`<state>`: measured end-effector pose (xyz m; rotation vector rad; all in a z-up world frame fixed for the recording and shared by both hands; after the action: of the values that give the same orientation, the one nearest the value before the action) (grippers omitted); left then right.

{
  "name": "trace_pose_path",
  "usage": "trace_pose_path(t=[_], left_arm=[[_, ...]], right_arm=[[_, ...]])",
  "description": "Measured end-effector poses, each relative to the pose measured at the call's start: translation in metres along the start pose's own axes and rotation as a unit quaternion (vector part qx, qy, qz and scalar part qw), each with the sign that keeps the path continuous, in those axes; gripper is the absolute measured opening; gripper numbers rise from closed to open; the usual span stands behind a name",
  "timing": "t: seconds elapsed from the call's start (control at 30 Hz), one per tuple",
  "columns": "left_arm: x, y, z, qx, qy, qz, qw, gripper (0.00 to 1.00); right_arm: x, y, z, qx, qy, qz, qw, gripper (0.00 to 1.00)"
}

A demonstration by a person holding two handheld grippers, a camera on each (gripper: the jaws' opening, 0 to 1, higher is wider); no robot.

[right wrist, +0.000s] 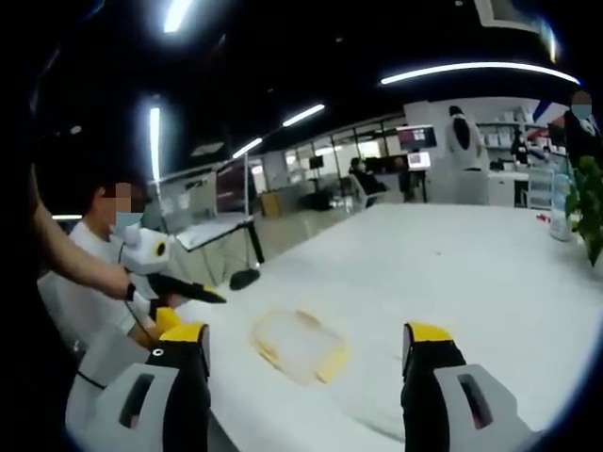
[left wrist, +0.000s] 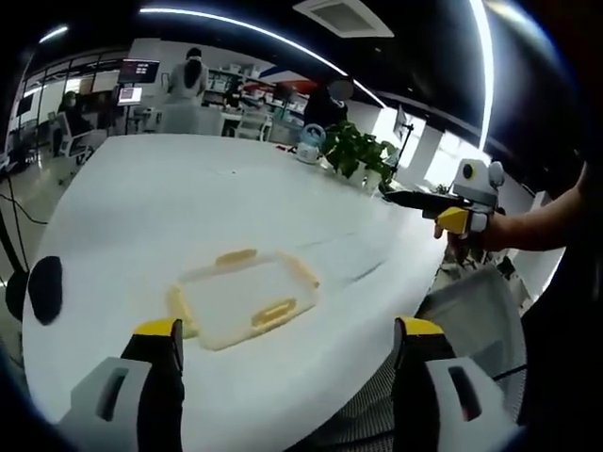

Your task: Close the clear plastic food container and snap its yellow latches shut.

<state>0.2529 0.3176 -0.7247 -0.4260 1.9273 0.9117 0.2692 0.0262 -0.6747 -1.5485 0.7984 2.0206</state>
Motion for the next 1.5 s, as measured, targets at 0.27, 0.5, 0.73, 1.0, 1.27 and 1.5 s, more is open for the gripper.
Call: trace_pose_path(t=[0.27, 0.5, 0.73, 1.0, 1.27, 1.5], left_arm=[[0.0, 0.0, 0.007, 0.004, -0.004, 0.009, 0.9999, 0.93], [0.0, 0.0, 0.013, 0.01, -0.019, 0.023, 0.9995, 0.92], [0.001, -0.001, 0.022, 0.015, -0.031, 0.04, 0.9986, 0.91], [0.0, -0.007, 0.027, 0.027, -0.048, 0.059, 0.9967, 0.9], [-0.001, -0.011, 0.036, 0.037, -0.072, 0.081, 0.9934, 0.9], [-0.004, -0.015, 0.043, 0.043, -0.08, 0.092, 0.9916, 0.9]], right_arm=[[0.0, -0.009, 0.003, -0.005, 0.003, 0.003, 1.0, 0.83], [0.002, -0.013, 0.005, -0.01, 0.004, 0.007, 0.9999, 0.82], [0.003, -0.018, 0.004, -0.017, 0.009, 0.014, 0.9997, 0.81], [0.007, -0.023, 0.002, -0.023, 0.03, 0.031, 0.9988, 0.8], [0.01, -0.03, -0.004, -0.031, 0.036, 0.045, 0.9979, 0.8], [0.007, -0.037, -0.008, -0.033, 0.037, 0.046, 0.9977, 0.79]])
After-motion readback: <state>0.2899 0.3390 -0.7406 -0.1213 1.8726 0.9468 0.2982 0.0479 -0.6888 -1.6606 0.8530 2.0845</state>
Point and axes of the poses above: the point that each gripper's makers call its tool centre point, and the gripper's own axes: y roughly backward along the fingers, z roughly to its left, x roughly out of its underside, the point moved 8 cm from there along y, roughly backward along the fingers, and after that the axes turned 6 degrees about -z, right-handed, at the moved point
